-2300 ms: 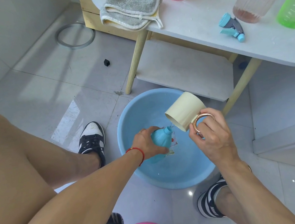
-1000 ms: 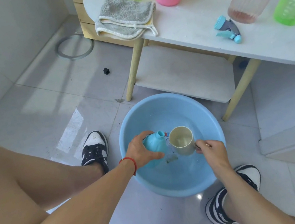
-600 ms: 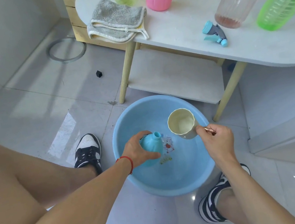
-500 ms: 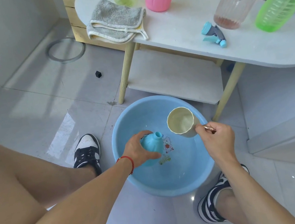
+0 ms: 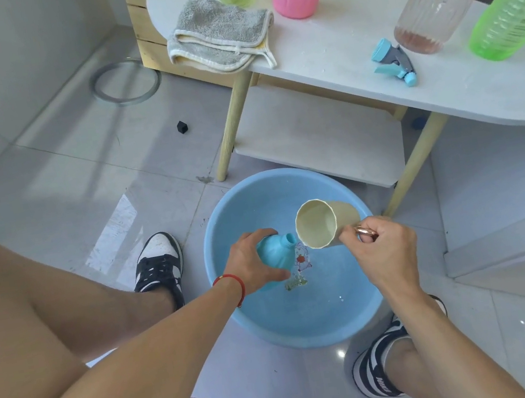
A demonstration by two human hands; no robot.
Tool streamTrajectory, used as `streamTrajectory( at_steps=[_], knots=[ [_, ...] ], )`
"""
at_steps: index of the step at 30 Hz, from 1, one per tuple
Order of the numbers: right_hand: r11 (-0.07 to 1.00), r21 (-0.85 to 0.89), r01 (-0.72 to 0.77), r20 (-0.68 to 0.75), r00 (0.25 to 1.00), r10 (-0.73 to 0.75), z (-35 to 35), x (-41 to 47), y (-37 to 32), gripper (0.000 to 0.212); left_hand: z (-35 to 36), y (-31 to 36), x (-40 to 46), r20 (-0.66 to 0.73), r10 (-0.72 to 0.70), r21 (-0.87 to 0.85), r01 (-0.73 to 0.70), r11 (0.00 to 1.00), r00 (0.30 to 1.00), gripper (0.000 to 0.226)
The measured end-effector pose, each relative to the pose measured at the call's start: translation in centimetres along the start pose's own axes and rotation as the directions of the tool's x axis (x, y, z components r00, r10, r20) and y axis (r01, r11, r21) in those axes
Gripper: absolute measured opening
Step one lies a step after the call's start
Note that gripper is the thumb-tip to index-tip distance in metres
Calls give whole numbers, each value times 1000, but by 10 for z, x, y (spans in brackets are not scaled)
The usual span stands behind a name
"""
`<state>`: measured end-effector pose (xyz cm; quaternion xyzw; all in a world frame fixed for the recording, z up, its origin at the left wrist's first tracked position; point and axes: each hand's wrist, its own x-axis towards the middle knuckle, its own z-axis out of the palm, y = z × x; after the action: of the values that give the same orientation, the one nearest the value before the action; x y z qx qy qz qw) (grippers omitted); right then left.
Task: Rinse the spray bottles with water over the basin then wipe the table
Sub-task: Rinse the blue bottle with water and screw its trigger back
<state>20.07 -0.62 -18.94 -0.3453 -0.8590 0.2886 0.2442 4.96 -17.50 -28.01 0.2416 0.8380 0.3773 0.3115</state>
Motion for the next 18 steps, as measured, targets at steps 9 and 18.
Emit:
streamTrajectory(
  at_steps=[9,18],
  knots=[
    [987,-90,130,-5,991,-131,-2,1,-3,57,1,-3,1,5,1,18,-1,1000,1000,85],
    [964,-160,212,-56,973,-223,-7,8,0,53,3,-5,2,11,-1,39,1,999,1000,85]
  ],
)
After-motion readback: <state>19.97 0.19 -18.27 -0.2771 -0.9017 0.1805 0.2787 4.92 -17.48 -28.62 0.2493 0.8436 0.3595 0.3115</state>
